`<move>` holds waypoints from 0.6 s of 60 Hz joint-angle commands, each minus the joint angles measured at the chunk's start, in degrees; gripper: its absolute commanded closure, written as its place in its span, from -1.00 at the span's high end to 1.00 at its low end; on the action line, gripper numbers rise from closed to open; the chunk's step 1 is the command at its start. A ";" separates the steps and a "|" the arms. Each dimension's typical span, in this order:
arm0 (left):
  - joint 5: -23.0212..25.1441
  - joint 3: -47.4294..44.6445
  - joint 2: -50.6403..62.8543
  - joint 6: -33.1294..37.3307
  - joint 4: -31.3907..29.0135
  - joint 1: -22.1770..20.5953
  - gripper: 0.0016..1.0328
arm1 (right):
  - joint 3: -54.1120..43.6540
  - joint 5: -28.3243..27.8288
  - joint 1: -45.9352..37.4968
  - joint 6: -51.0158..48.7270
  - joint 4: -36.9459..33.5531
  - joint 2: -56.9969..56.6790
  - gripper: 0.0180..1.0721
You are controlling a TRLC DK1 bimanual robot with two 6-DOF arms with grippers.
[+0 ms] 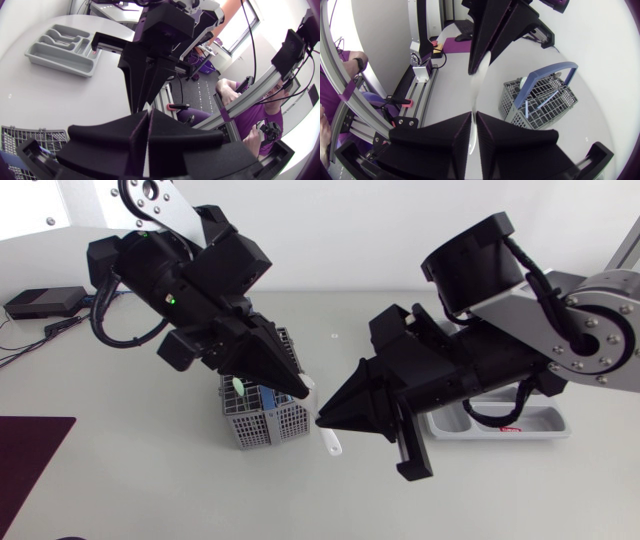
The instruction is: Unload the cutlery basket into the drawer organizer.
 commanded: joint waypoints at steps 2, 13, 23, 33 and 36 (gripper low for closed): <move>2.63 2.38 1.27 1.44 -1.03 0.55 -0.70 | 0.11 -0.45 0.71 -0.51 -0.37 0.65 -0.88; 4.21 3.44 1.36 0.73 -1.30 1.17 -0.49 | -0.51 -0.45 0.71 -0.60 -0.54 -0.31 -0.88; 7.11 4.58 1.71 0.64 -1.91 1.87 0.09 | -1.38 -0.36 0.79 -0.51 -0.37 -0.49 -0.88; 10.36 7.75 1.71 0.03 -3.49 4.68 0.33 | -2.61 0.43 0.44 -0.86 -0.72 -0.75 -0.88; 10.54 8.98 1.36 -1.29 -3.58 6.09 0.37 | -3.05 0.78 -0.53 -1.39 -1.34 -1.37 -0.88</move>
